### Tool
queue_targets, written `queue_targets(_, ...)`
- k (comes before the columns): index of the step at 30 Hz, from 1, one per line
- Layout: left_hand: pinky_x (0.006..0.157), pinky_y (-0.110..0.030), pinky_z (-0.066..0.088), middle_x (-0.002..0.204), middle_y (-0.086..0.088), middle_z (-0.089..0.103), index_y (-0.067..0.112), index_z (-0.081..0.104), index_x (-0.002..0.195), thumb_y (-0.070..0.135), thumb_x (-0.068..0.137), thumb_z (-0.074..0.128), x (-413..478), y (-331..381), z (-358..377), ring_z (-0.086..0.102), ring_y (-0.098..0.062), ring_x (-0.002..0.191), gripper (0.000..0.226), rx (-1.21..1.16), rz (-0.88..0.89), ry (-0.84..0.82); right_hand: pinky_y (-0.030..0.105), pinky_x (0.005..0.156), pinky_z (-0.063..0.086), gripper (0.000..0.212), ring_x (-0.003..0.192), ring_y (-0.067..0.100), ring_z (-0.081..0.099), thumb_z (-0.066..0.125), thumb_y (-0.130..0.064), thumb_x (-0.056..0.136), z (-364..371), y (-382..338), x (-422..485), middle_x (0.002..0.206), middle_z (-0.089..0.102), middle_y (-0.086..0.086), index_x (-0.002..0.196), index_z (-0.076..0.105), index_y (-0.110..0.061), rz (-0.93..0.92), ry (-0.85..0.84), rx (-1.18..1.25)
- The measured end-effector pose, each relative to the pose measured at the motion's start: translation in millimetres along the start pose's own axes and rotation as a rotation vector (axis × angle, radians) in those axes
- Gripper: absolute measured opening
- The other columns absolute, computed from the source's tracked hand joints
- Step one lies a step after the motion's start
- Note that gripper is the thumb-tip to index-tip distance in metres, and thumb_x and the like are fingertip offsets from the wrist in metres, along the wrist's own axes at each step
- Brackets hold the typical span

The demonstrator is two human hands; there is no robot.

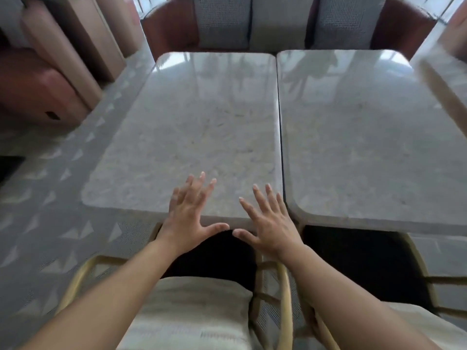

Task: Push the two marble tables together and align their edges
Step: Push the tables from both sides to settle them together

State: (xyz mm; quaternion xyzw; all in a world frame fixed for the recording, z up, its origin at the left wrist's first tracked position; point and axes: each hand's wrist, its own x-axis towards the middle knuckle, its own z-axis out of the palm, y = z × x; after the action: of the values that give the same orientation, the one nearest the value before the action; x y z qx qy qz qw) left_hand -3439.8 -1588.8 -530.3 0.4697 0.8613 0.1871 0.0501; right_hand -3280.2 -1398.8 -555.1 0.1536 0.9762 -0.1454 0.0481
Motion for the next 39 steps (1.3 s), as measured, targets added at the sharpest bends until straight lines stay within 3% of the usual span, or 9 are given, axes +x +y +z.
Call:
queue_targets(3,0.130,-0.059,0.003,0.178,-0.001,0.000,0.041,0.002,0.165,0.104,0.072,0.020,18.4,-23.8,23.8,-0.012,-0.023,0.163,0.114,0.096,-0.001,-0.109,0.057,0.131,-0.015,0.103,0.162,0.035,-0.029,-0.008,-0.092,0.084,20.2,-2.3,30.2,0.181,-0.012,0.005,0.169,0.008,-0.036,-0.004,-0.001,-0.011)
queue_targets(7,0.130,-0.055,-0.011,0.176,0.007,-0.016,0.050,-0.015,0.161,0.109,0.059,0.027,39.3,-58.0,43.4,-0.020,-0.023,0.162,0.125,0.254,0.053,-0.295,0.055,0.133,-0.012,0.083,0.168,0.031,-0.011,0.006,-0.079,0.099,42.3,-6.8,49.1,0.182,0.002,0.004,0.169,0.011,-0.035,0.099,0.077,-0.010)
queue_targets(12,0.126,-0.069,0.013,0.177,-0.005,0.016,0.043,0.011,0.164,0.107,0.066,0.023,42.9,-67.9,59.4,0.015,-0.033,0.164,0.118,0.378,0.182,-0.181,0.054,0.135,0.002,0.089,0.167,0.038,0.008,0.017,-0.085,0.096,50.4,-9.0,50.6,0.179,0.018,0.012,0.168,0.024,-0.033,0.165,0.192,-0.025)
queue_targets(15,0.123,-0.071,0.021,0.174,-0.008,0.025,0.040,0.020,0.163,0.103,0.069,0.033,42.5,-67.1,60.6,0.026,-0.035,0.161,0.114,0.399,0.203,-0.145,0.055,0.135,0.006,0.090,0.166,0.040,0.013,0.019,-0.085,0.095,48.6,-9.3,49.8,0.178,0.023,0.012,0.166,0.031,-0.032,0.169,0.212,-0.057)
queue_targets(25,0.123,-0.071,0.022,0.172,-0.011,0.031,0.035,0.033,0.162,0.097,0.070,0.041,43.2,-63.9,58.4,0.031,-0.037,0.159,0.111,0.407,0.219,-0.111,0.056,0.134,0.013,0.089,0.164,0.042,0.022,0.020,-0.082,0.096,47.5,-12.1,51.2,0.175,0.030,0.015,0.165,0.035,-0.029,0.184,0.236,-0.123)
queue_targets(39,0.123,-0.071,0.022,0.172,-0.010,0.032,0.036,0.028,0.162,0.098,0.071,0.039,44.6,-65.9,60.5,0.032,-0.037,0.158,0.111,0.428,0.224,-0.105,0.058,0.132,0.019,0.088,0.161,0.044,0.029,0.023,-0.081,0.097,46.9,-10.8,51.0,0.172,0.037,0.017,0.163,0.041,-0.027,0.171,0.280,-0.135)
